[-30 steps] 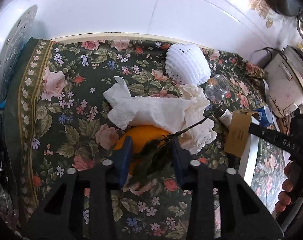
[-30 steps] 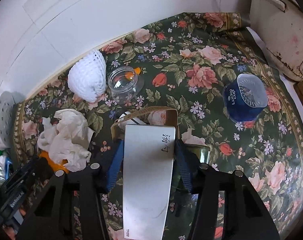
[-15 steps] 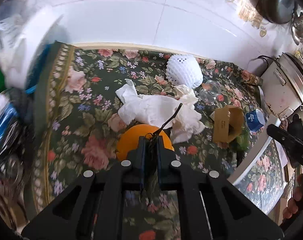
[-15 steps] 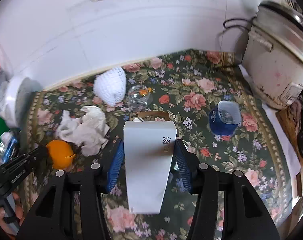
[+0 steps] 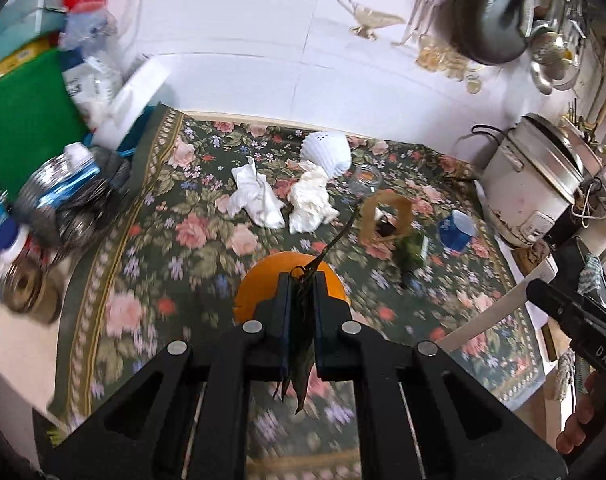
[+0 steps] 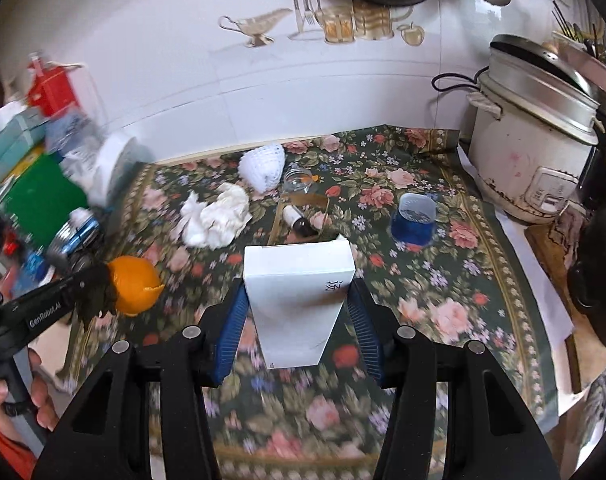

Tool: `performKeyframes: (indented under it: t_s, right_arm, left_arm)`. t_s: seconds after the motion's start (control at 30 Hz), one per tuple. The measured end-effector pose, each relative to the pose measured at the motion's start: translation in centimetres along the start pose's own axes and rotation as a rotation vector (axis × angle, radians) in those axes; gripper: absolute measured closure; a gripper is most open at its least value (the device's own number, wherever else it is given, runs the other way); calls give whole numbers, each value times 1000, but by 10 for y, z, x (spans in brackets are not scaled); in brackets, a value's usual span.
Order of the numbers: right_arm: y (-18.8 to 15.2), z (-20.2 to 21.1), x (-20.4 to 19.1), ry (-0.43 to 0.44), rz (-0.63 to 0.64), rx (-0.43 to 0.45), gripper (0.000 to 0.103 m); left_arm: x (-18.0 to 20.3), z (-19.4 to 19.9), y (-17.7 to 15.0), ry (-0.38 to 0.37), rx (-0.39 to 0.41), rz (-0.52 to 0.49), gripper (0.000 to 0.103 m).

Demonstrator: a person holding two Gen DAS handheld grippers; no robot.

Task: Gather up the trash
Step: 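Carry the orange peel and white box down over the white floor bucket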

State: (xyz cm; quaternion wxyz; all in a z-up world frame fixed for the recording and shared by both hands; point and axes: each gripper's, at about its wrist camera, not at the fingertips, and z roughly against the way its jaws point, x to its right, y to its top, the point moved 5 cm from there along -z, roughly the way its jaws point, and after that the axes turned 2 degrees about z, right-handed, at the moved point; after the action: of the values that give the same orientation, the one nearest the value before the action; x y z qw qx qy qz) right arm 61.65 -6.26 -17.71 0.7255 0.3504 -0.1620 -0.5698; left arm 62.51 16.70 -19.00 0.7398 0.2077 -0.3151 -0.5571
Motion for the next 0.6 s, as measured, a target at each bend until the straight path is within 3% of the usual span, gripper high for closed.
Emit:
performKeyframes:
  t_s: [0.17, 0.6]
  right_arm:
    - [-29, 33, 9, 33, 36, 0, 55]
    - [-95, 99, 10, 86, 41, -11, 55]
  left_arm:
    - [22, 36, -42, 23, 18, 23, 96]
    - [52, 98, -147, -15, -51, -4, 96]
